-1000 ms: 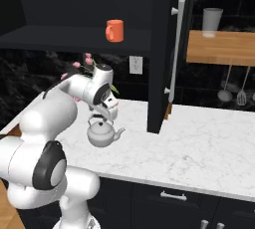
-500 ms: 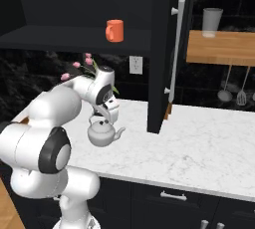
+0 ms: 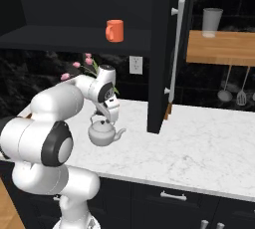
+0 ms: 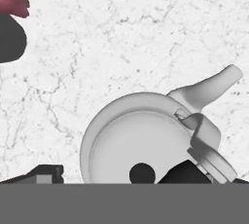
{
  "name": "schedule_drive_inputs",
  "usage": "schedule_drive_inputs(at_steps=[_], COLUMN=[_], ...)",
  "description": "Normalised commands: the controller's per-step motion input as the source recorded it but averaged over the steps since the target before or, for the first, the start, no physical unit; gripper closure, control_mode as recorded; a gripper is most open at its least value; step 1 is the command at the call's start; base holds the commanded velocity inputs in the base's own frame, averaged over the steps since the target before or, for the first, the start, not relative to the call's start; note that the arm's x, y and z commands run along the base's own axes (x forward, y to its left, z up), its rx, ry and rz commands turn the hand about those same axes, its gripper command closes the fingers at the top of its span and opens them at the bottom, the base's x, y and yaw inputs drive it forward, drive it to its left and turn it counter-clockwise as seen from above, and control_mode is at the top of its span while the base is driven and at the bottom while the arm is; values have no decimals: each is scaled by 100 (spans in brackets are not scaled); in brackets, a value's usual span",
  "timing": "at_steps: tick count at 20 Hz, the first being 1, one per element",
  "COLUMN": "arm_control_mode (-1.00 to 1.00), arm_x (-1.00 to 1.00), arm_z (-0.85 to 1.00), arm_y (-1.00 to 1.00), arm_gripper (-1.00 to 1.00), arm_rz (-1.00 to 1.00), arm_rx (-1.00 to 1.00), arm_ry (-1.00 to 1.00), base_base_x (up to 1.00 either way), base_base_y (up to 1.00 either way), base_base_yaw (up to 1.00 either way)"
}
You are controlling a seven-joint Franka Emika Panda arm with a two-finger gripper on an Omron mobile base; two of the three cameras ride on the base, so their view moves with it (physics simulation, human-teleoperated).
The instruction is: Pick the kettle from the counter and place it on the tray. Then pick the mug from the cabinet and place it on the tray. Then close the cabinet doors.
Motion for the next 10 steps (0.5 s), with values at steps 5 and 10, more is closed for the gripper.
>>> schedule_drive_inputs(at_steps=[5,10], arm_control_mode=[-100,-100], arm_x=[-31,-30], arm_z=[-40,-32], arm_y=[-4,0], arm_gripper=[100,100], arm_rz=[-2,0], arm_rx=[-2,0], arm_ry=[0,1], base_base_x=[0,0], base_base_y=[0,0], base_base_yaw=[0,0])
